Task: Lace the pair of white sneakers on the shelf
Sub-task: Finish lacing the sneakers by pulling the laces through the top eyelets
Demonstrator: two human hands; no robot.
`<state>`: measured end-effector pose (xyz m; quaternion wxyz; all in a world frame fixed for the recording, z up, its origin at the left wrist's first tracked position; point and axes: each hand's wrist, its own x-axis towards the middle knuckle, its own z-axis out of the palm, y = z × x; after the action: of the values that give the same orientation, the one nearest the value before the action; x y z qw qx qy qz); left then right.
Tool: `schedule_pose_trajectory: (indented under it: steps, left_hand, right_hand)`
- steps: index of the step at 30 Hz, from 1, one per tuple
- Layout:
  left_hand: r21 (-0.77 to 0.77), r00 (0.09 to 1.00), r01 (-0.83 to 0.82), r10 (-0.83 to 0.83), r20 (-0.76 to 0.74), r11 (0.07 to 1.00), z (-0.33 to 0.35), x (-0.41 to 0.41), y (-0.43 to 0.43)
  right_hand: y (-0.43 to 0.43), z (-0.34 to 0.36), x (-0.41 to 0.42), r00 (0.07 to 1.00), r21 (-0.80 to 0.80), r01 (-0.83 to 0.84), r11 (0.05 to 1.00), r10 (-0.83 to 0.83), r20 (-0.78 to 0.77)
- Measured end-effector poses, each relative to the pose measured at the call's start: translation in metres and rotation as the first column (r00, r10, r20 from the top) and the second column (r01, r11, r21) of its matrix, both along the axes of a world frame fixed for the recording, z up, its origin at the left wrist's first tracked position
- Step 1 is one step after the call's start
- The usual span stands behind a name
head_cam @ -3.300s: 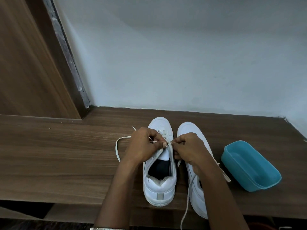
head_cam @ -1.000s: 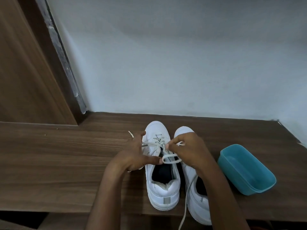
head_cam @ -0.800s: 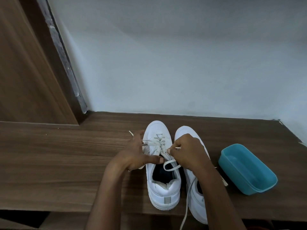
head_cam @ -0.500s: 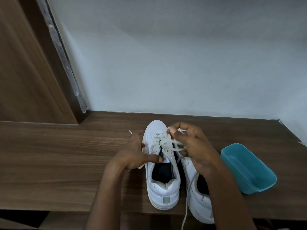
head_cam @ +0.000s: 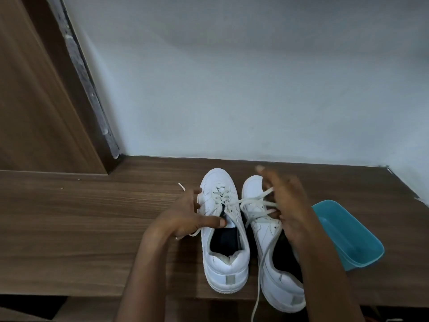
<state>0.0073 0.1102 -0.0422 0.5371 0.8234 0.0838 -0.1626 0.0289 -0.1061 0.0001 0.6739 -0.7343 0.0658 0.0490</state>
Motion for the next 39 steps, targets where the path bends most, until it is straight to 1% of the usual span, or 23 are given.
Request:
schedule_pose_trajectory:
  steps: [1,2,3,4,7,8,11,13,17,19,22,25,28,31,34,39]
  left_hand:
    - [0.026,1.0,0.009,-0.009,-0.001,1.0,0.001,0.0,0.001]
    - [0.05,1.0,0.014,-0.014,0.002,0.999,0.002,-0.001,0.002]
    - [0.061,1.0,0.015,-0.015,0.007,0.998,0.004,-0.001,0.002]
    - [0.063,1.0,0.016,-0.016,0.008,0.998,0.004,-0.001,0.002]
    - [0.068,1.0,0.025,-0.026,0.01,0.997,0.006,-0.002,0.0]
    - [0.075,1.0,0.028,-0.029,0.008,0.997,0.007,-0.001,0.0]
    - [0.076,0.999,0.036,-0.037,0.01,0.996,0.007,-0.001,0.001]
    - [0.044,0.999,0.039,-0.039,0.018,0.998,0.006,-0.002,0.001]
    - [-0.056,0.998,0.047,-0.045,0.043,0.997,0.004,-0.005,0.002]
    - [-0.073,0.997,0.055,-0.051,0.049,0.996,0.003,-0.005,0.004]
    - [-0.008,0.996,0.058,-0.057,0.069,0.998,0.0,-0.004,0.003]
    - [0.034,0.994,0.066,-0.069,0.089,0.997,-0.003,-0.004,0.001]
    - [0.087,0.991,0.069,-0.078,0.109,0.994,-0.003,-0.003,0.002]
    - [0.002,0.994,0.02,-0.02,0.112,1.0,-0.003,-0.003,0.004]
    - [-0.029,0.994,0.015,-0.011,0.113,0.999,-0.002,-0.003,0.005]
    - [-0.12,0.998,-0.007,0.013,0.057,0.993,0.002,-0.004,0.005]
  right_hand:
    - [0.001,-0.004,0.0,0.998,-0.254,-0.004,0.967,0.022,0.065]
    - [0.003,-0.007,-0.001,0.991,-0.44,-0.004,0.898,0.063,0.119]
    - [0.006,-0.009,-0.001,0.984,-0.553,-0.008,0.833,0.105,0.144]
    - [0.008,-0.011,-0.002,0.981,-0.619,-0.034,0.785,0.145,0.13]
    - [0.022,-0.017,-0.003,0.963,-0.702,-0.198,0.684,0.269,-0.009]
    - [0.026,-0.02,-0.004,0.956,-0.73,-0.215,0.649,0.292,-0.023]
    - [0.033,-0.022,-0.006,0.96,-0.822,-0.147,0.55,0.279,0.016]
    - [0.031,-0.02,-0.007,0.962,-0.845,-0.123,0.52,0.272,0.027]
    - [0.028,-0.019,-0.005,0.957,-0.8,-0.15,0.581,0.289,0.03]
    - [0.029,-0.02,-0.005,0.955,-0.753,-0.173,0.635,0.295,0.029]
    - [0.027,-0.019,-0.004,0.955,-0.669,-0.201,0.716,0.294,0.028]
    - [0.024,-0.02,-0.002,0.951,-0.642,-0.216,0.735,0.306,0.031]
    - [0.024,-0.021,-0.004,0.966,-0.569,-0.212,0.794,0.26,0.003]
    - [0.025,-0.02,-0.003,0.981,-0.465,-0.19,0.865,0.187,-0.053]
    - [0.025,-0.019,-0.004,0.983,-0.378,-0.167,0.91,0.122,-0.14]
    - [0.027,-0.02,-0.004,0.988,-0.344,-0.103,0.933,0.057,-0.141]
